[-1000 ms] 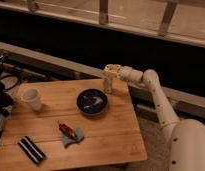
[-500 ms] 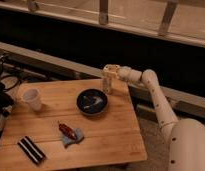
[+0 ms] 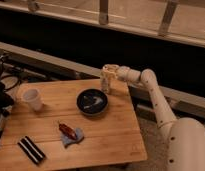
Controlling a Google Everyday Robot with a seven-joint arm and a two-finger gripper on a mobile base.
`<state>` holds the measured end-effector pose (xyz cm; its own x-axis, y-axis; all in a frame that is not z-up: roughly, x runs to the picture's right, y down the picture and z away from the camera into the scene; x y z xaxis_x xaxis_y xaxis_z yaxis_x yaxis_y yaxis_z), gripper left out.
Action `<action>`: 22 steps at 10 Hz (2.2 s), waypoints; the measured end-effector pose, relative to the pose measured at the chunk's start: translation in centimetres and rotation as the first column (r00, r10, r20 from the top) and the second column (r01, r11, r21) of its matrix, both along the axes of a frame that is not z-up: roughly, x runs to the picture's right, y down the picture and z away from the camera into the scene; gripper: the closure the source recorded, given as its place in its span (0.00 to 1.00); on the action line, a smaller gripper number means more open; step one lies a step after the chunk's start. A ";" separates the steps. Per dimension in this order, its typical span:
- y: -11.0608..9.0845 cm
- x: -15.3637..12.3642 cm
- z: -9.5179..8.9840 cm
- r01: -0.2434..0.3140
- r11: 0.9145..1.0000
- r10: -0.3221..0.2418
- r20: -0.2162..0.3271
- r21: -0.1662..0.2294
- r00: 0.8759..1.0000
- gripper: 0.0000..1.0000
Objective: Stand the bottle upright
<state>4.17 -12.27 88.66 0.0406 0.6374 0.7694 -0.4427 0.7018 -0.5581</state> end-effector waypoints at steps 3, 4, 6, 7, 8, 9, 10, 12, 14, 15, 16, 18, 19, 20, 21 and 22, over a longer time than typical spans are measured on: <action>0.0 -0.1 0.1 -0.002 1.000 0.002 0.003 -0.001 1.000 0.82; 0.0 -0.5 0.1 0.003 1.000 -0.003 0.008 -0.001 1.000 0.82; 0.1 -0.6 0.0 0.007 1.000 -0.007 0.013 -0.002 1.000 0.82; 0.2 -0.5 0.1 0.004 1.000 -0.004 0.013 -0.003 1.000 0.81; 0.1 -0.6 0.1 0.005 1.000 -0.005 0.013 -0.002 1.000 0.78; 0.1 -0.8 0.1 0.007 1.000 -0.007 0.014 -0.001 1.000 0.73; 0.1 -1.1 0.1 0.010 1.000 -0.010 0.017 0.000 1.000 0.75; 0.2 -1.4 0.1 0.014 1.000 -0.014 0.021 -0.001 1.000 0.70; 0.2 -1.3 0.1 0.013 1.000 -0.013 0.020 -0.001 1.000 0.58; 0.1 -1.3 0.1 0.012 1.000 -0.012 0.020 0.000 1.000 0.58; 0.1 -1.5 0.1 0.014 1.000 -0.014 0.022 0.001 1.000 0.58; 0.1 -2.1 0.1 0.019 1.000 -0.019 0.027 0.001 0.999 0.58; 0.2 -2.1 0.2 0.020 1.000 -0.020 0.027 0.001 0.999 0.58; 0.1 -2.1 0.2 0.019 1.000 -0.019 0.027 0.002 0.999 0.58; 0.1 -2.0 0.2 0.018 1.000 -0.018 0.026 0.002 0.999 0.58; 0.1 -2.2 0.2 0.019 1.000 -0.019 0.028 0.003 0.999 0.58</action>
<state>2.02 -12.17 88.83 0.0310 0.6350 0.7719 -0.4132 0.7113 -0.5686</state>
